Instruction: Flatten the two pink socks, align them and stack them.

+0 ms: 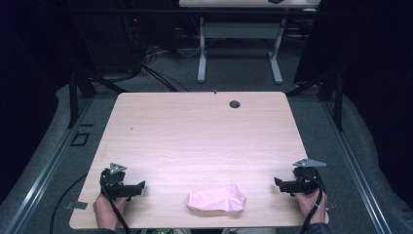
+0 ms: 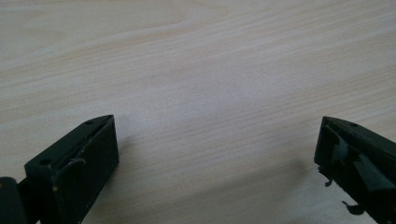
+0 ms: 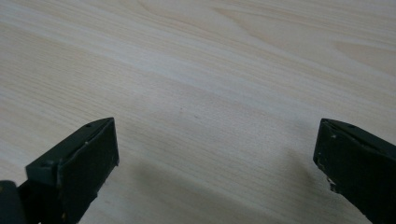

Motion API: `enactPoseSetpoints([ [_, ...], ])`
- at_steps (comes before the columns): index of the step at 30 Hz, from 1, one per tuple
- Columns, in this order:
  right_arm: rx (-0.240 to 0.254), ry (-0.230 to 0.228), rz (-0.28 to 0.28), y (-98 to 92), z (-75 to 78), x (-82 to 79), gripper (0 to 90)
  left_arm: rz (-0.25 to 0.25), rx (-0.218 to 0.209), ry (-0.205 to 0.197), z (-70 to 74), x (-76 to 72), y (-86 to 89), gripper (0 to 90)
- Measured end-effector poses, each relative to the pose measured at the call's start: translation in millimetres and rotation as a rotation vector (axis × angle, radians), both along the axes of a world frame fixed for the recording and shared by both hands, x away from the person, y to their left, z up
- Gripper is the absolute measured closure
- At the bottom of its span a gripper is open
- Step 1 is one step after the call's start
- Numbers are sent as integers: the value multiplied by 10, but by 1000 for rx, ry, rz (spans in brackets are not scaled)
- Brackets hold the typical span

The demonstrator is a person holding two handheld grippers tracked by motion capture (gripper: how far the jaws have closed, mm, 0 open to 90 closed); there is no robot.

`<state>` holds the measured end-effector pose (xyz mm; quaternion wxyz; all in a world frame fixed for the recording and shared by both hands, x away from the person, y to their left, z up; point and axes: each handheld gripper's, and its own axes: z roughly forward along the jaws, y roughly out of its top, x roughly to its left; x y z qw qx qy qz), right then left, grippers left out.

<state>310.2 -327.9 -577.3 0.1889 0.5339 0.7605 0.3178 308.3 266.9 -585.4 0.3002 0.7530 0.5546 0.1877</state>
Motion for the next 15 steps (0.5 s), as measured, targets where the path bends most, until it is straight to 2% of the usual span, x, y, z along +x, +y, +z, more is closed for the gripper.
enactPoseSetpoints([
  [2,3,2,-7,-11,-41,14,0,-2,6,-15,-15,4,-2,0],
  [5,-38,-22,-8,0,-102,15,0,5,20,-42,-42,4,-6,0],
  [7,-30,-40,-13,0,-118,8,0,15,32,-60,-60,5,-5,0],
  [10,-30,-48,-27,5,-125,5,0,46,28,-71,-70,6,-3,0],
  [15,-27,-49,-29,10,-127,6,0,63,27,-76,-75,-10,-2,0],
])
